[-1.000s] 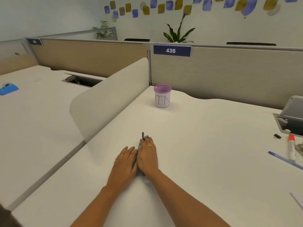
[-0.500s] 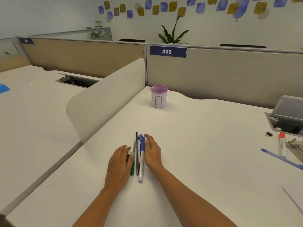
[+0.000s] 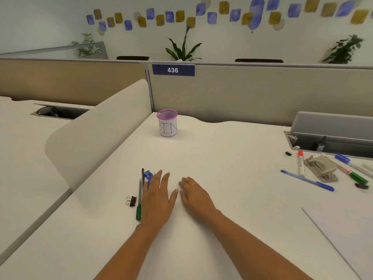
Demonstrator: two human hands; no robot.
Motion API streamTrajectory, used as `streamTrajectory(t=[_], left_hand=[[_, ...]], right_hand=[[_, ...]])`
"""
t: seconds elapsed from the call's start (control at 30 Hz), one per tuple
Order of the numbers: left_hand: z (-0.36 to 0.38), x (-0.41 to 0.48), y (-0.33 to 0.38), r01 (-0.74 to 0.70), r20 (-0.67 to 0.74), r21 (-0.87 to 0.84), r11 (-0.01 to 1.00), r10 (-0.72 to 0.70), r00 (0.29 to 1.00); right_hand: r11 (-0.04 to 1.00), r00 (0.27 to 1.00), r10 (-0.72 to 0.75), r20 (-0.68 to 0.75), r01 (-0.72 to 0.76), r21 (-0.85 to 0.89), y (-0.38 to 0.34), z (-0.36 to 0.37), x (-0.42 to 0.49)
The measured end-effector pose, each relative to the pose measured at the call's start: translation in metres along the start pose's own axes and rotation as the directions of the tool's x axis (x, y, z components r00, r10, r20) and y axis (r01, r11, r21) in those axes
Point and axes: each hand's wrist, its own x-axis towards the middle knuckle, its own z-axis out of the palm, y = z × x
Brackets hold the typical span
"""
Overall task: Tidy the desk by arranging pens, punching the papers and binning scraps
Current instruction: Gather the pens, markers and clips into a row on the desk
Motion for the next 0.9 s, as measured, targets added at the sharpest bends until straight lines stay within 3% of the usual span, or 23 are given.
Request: streamTrajectory(t=[0.17,0.43,0.6,0.77,0.9], left_hand=[[0.031,0.005,0.039,-0.048,0.173,-0.039,0.998,0.054,0.983],[0.067,0.019,0.103,-0.107,0.315,-0.007,0.994,0.104,0.943],[0.081,0.035,0.139,-0.153,0.342,-0.027,0.988,0.153,0.927],[0.097,0.044,0.165,-0.19,0.364,-0.049,0.981,0.195,0.911],[0.105,0.049,0.172,-0.204,0.355,-0.063,0.977,0.213,0.91]], right_hand=[[0.975,1.0,0.002,0.015,0.001,-0.221,0.045,-0.039,-0.014],[0.853,0.948,0.284,-0.146,-0.319,-0.413,0.149,-0.128,-0.026],[0.755,0.856,0.46,-0.236,-0.517,-0.402,0.202,-0.178,-0.032],[0.778,0.847,0.509,-0.153,-0.529,-0.339,0.237,-0.2,-0.035],[0.782,0.829,0.533,-0.166,-0.558,-0.278,0.246,-0.192,-0.035]])
